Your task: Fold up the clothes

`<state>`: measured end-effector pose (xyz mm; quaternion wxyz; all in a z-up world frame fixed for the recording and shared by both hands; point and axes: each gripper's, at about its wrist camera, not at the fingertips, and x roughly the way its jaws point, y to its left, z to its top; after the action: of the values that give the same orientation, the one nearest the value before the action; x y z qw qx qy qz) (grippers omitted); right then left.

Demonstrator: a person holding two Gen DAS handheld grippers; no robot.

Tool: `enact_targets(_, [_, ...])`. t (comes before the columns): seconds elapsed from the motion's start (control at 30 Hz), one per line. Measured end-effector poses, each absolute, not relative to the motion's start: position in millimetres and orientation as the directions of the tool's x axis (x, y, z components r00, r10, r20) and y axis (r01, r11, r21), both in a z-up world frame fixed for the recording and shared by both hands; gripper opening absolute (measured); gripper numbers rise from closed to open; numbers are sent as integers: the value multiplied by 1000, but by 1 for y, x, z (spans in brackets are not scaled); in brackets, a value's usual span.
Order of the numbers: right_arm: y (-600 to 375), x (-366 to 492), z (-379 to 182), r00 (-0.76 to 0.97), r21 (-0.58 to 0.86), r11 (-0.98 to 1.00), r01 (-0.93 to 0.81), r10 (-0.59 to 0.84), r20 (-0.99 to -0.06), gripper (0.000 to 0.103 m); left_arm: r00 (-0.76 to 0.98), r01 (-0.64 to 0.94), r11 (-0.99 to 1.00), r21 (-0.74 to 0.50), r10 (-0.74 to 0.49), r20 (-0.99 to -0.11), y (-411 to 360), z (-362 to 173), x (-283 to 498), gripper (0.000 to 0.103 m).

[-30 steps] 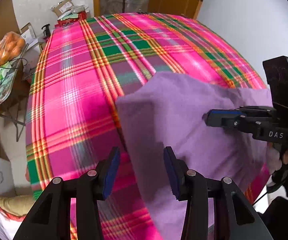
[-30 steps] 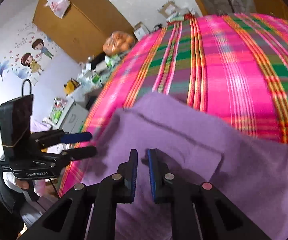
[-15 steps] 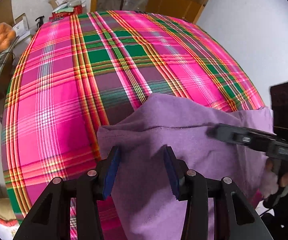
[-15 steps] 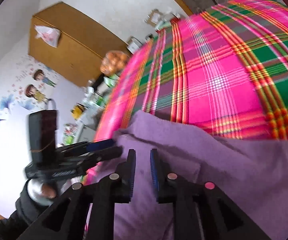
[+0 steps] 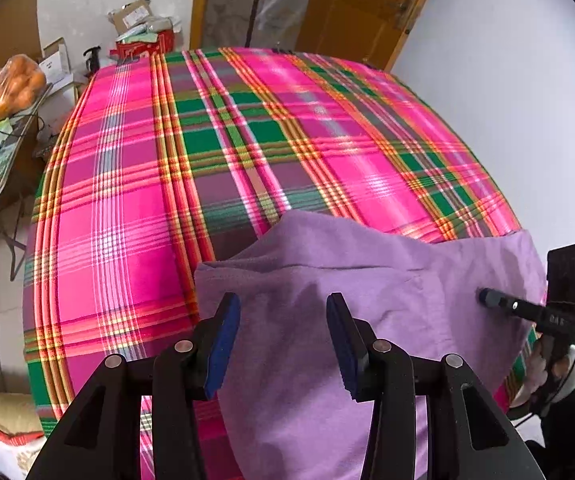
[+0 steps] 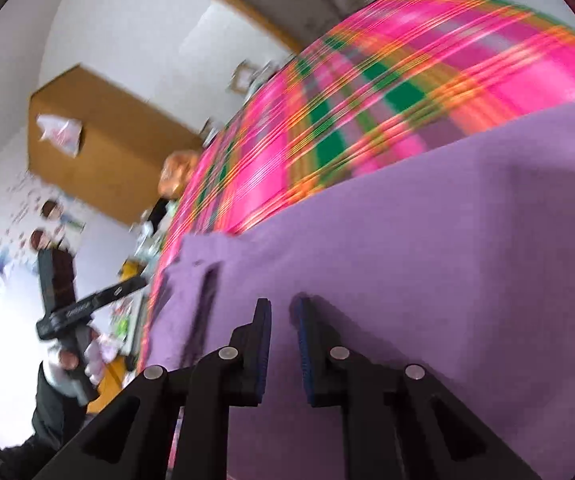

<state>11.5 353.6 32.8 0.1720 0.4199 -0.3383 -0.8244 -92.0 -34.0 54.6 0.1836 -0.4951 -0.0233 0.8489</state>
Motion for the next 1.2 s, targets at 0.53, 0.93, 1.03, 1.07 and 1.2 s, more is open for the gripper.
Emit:
enact_targets(0.53, [575,89,23,-800,746,-505,-435,-164,-577,9,-447,-343,-921,-183,332,-831,-16,63,-81,47])
enact_targets(0.93, [628,147,-8,-802,810,-235,-537,-157,-577,38,-422,-384,-901,-203,367,-829,5,61,-77,47])
enact_targets(1.03, [636,155,-24,-796,828,-145,-541,-228,-560,43,-410,-397,-893,-210,378,-830,12,60,-73,47])
enact_targets(1.07, [640,157,-29,-800,839,-114,-533,-256,-543,43,-407,-401,-891,-212,381,-830,15,60,-72,47])
enact_targets(1.2, [645,155,-41,-822,869,-8,-495,-319,-471,45,-395,-421,-880,-220,397,-829,23,60,-66,47])
